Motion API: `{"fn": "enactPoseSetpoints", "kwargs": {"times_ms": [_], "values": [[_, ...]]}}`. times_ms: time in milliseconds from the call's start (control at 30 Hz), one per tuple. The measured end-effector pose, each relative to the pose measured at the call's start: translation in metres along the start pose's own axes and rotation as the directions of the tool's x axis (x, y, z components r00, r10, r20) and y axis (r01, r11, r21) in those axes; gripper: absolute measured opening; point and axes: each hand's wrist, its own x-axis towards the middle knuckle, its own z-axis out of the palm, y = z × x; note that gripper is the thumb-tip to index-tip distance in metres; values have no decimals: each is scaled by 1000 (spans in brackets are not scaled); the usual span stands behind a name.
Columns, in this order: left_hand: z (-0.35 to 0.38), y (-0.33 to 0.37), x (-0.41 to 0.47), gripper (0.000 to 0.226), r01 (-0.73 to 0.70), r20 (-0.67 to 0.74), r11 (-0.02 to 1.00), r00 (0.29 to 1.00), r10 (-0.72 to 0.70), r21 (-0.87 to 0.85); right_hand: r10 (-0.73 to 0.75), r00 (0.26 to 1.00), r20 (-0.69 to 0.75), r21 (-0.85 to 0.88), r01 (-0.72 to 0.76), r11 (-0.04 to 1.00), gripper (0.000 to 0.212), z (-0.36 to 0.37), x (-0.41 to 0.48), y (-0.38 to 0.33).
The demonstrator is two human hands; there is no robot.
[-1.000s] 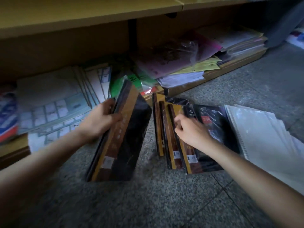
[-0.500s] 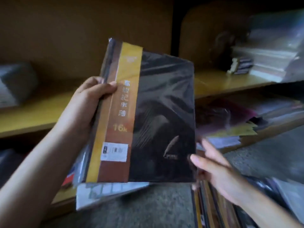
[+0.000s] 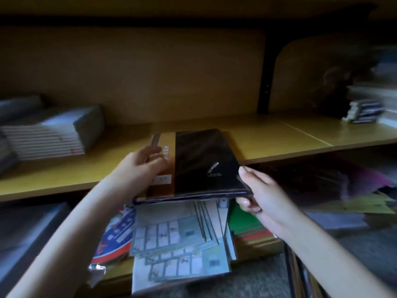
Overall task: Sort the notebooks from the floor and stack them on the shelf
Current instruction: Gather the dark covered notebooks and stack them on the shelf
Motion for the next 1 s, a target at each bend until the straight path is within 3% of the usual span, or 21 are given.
{"fn": "enactPoseSetpoints", "kwargs": {"times_ms": [33,100,133,167,233,300,367,433,533,600,700,800,900,1000], "values": [[3,-1,-6,50,-104,41,963,994,97,247,6,1000,-5,-6,-6,1000,17,3,4,0],[15,-2,-19,77,-332,240,680,943,230,653,4,999,-34,-61,-6,998,23,9,10,0],[23,-2,-24,78,-419,327,532,908,262,736,-6,998,-60,-97,0,995,26,12,12,0],[31,-4,-27,71,-471,382,447,881,278,760,-19,995,-97,-125,6,992,28,16,14,0],[47,-5,-28,58,-488,395,364,867,303,793,-61,984,-168,-162,34,986,39,21,14,1],[57,-6,-21,55,-424,327,305,888,322,853,-204,961,-189,-300,142,944,49,23,11,4],[59,-5,-13,55,-374,283,283,906,315,883,-391,915,-94,-498,297,814,51,23,4,8],[58,-4,-7,55,-360,286,268,917,279,894,-488,872,38,-658,389,645,48,23,2,13],[49,-4,8,56,-299,252,236,944,212,924,-553,799,235,-887,409,215,40,27,12,13],[39,-9,21,56,-216,180,234,969,167,948,-544,772,329,-900,430,66,39,34,22,6],[19,-21,41,56,-94,65,248,990,124,964,-425,791,441,-874,487,-1,43,51,40,-7],[0,-27,59,56,-7,-10,281,998,58,960,-259,838,479,-863,504,33,46,72,57,-10],[-18,-30,73,54,54,-57,288,998,5,956,-281,822,496,-834,541,110,44,96,75,-4],[-32,-39,80,52,90,-106,342,994,27,935,-297,807,511,-827,556,88,44,112,90,2]]}}
